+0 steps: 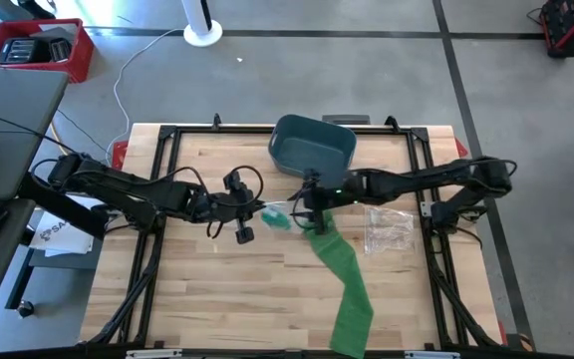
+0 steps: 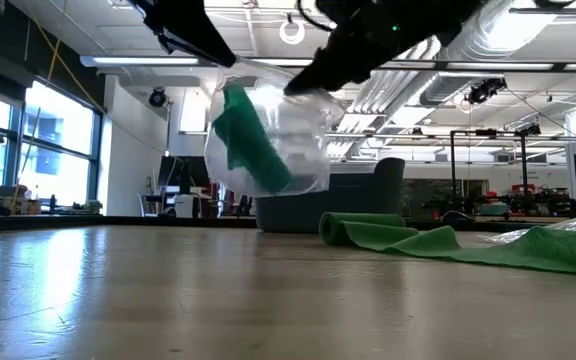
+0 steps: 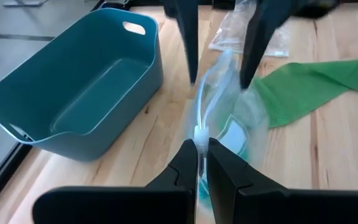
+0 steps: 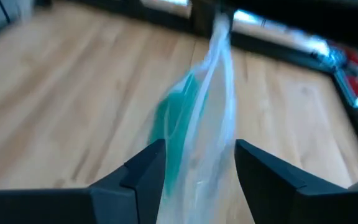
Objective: Roll bandage
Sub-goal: Close the left transparent zip bag
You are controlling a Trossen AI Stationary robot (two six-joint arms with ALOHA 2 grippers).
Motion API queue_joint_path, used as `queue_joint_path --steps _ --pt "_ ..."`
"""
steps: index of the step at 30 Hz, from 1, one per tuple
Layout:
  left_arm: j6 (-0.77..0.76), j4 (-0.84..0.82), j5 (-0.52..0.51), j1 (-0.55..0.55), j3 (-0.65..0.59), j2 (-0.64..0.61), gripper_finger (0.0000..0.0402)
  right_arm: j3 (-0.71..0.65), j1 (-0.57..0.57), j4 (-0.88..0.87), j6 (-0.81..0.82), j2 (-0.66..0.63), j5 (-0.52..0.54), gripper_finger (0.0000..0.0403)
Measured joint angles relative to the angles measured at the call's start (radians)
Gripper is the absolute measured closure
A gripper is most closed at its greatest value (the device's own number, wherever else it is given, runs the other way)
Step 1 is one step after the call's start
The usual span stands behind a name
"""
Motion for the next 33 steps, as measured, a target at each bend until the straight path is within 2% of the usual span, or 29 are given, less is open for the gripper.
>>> queue_joint_path --steps 3,5,11,16,19,23,27,33 --pt "-0.002 0.000 0.002 0.000 0.000 0.000 0.0390 0.083 0.010 -0.124 -0.028 0.062 0.010 0.0233" --pt "-0.002 0.000 0.002 0.000 0.000 0.000 0.0390 0.129 0.015 -0.184 -0.030 0.099 0.023 0.0258" --pt "-0.029 -0.024 0.019 -0.002 0.000 0.000 0.0380 0.199 0.017 -0.288 -0.049 0.128 0.045 0.0387" --pt "-0.054 -0.110 0.057 -0.005 -0.001 0.000 0.0327 0.202 0.008 -0.394 -0.049 0.078 0.043 0.0395" --pt "-0.065 -0.075 0.047 -0.006 -0.043 0.000 0.0287 0.180 -0.006 -0.384 -0.045 0.042 0.037 0.0400" --pt "-0.058 0.100 0.044 -0.005 -0.156 0.000 0.0240 0.107 -0.022 -0.288 -0.040 -0.015 -0.006 0.0402" --pt "-0.091 0.371 0.023 -0.006 -0.307 -0.004 0.0207 -0.009 -0.024 -0.107 -0.022 -0.088 -0.064 0.0402" --pt "-0.129 0.759 -0.038 -0.005 -0.504 -0.005 0.0193 -0.128 -0.024 0.031 0.028 -0.174 -0.102 0.0402"
